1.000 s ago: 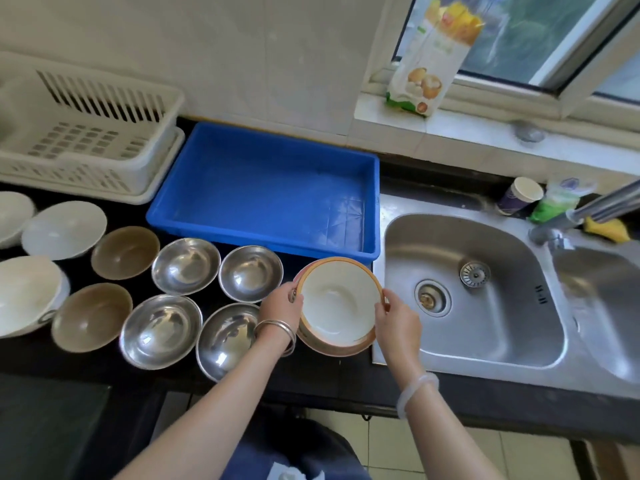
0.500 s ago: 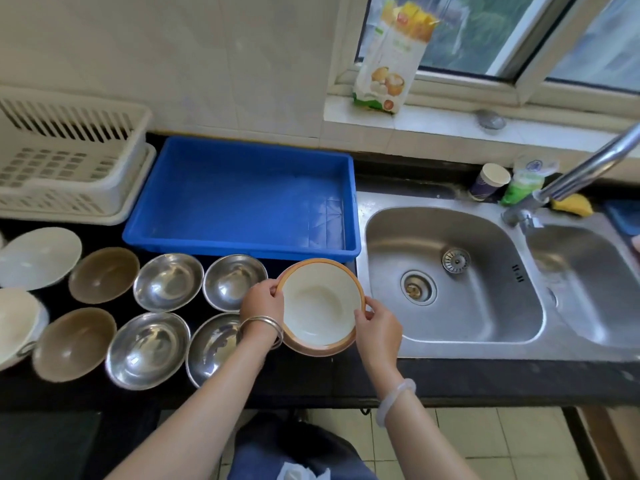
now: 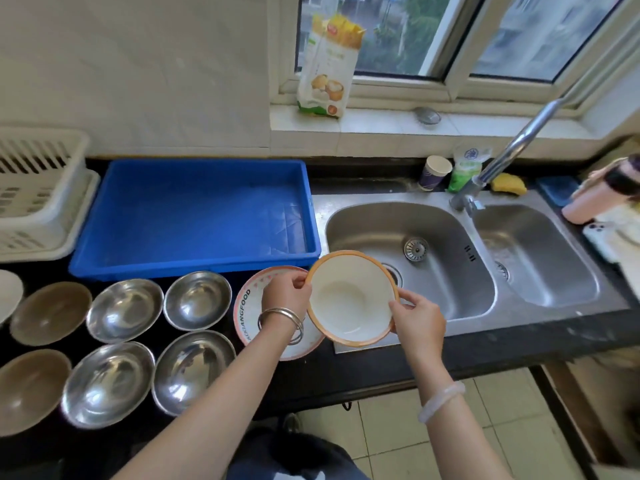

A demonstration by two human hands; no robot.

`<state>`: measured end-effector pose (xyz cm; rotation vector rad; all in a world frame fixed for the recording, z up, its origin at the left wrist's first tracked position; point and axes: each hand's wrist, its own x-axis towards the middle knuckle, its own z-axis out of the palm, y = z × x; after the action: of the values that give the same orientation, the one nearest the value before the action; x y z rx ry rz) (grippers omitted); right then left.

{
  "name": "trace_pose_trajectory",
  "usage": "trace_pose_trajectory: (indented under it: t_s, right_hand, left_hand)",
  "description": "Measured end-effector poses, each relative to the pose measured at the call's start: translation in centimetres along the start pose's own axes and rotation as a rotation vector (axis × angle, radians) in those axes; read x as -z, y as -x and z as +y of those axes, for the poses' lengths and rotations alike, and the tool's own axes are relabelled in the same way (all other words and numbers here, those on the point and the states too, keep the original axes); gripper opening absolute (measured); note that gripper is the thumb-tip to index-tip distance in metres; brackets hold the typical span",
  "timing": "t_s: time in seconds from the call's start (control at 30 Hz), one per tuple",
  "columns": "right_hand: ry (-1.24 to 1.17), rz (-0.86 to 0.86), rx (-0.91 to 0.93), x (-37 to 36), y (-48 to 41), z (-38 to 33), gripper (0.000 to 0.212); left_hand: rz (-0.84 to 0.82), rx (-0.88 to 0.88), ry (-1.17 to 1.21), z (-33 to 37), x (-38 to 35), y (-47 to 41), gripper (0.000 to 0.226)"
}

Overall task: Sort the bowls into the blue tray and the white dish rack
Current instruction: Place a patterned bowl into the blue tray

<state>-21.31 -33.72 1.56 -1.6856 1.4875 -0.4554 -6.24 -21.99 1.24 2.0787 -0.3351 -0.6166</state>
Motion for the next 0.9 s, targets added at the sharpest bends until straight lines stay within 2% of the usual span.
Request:
trace_pose_trajectory:
  t_s: [0.2, 0.5, 0.9]
  right_hand:
    - [0.078, 0.059, -0.091, 2.5, -0.8, 3.4, 0.023]
    - [0.126, 0.033, -0.156, 2.1, -1.9, 6.7, 0.022]
    - [0.123, -0.034, -0.113, 1.9, -2.3, 8.0, 0.023]
  left_hand:
    - [-0.114, 0.055, -0.051, -0.5, -4.6, 1.0, 0.021]
    - [-0.16, 0.089, -0.173, -1.8, -7.5, 1.1, 0.02]
    - [-0.19, 0.073, -0.106, -2.1, -7.6, 1.0, 0.02]
